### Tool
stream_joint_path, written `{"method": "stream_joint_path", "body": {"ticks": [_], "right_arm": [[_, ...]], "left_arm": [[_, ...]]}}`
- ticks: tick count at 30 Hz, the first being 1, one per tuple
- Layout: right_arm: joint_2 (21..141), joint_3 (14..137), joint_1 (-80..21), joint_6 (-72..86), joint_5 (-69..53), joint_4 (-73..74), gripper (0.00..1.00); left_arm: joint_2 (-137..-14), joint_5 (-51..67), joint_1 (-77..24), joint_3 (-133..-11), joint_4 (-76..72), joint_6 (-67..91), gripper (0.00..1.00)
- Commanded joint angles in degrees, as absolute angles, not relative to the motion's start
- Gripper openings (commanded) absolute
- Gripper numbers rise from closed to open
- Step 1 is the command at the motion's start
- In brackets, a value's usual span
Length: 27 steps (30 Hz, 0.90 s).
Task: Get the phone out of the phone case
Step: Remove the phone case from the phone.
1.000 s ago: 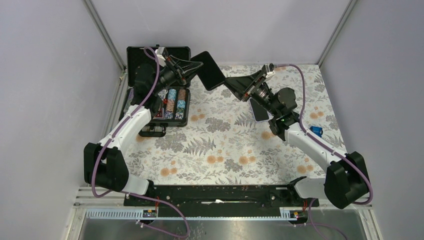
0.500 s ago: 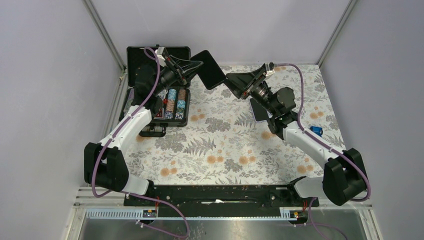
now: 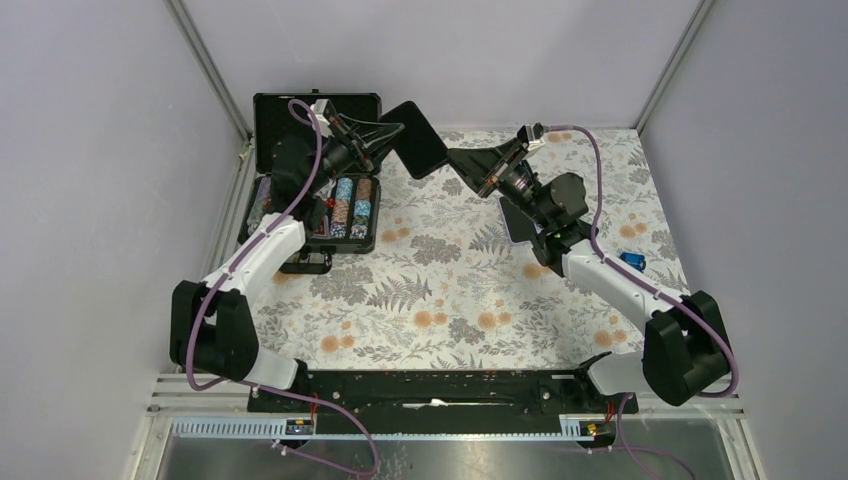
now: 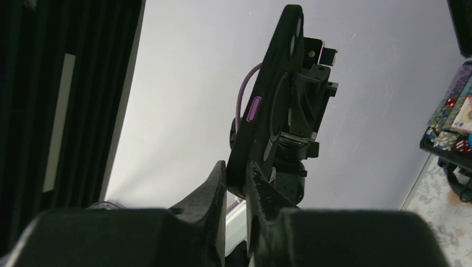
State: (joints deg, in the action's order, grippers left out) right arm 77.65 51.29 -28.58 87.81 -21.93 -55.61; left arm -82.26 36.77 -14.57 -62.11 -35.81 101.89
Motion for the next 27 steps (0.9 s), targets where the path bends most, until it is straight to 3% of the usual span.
{"method": "stream_joint_path", "body": {"ticks": [1, 9, 19, 27], "right_arm": [[78.7, 52.9, -29.1, 91.4, -21.7, -60.5, 0.10], [80.5, 51.8, -29.4, 96.6, -20.4, -67.1, 0.00], [80.9, 47.2, -29.3, 96.7, -19.9, -66.4, 0.00], [88.1, 45.5, -29.4, 104.0, -17.1, -80.1, 0.00]], "left_arm": [[-82.3, 34.7, -14.8, -62.2, -45.0, 106.3, 0.00], [-85.1, 34.5, -15.8, -58.6, -52.7, 116.5, 0.00], [-86.1, 33.4, -17.4, -59.2, -57.3, 126.1, 0.00], [-83.7, 33.8, -19.8, -64.0, -57.5, 133.0, 0.00]]}}
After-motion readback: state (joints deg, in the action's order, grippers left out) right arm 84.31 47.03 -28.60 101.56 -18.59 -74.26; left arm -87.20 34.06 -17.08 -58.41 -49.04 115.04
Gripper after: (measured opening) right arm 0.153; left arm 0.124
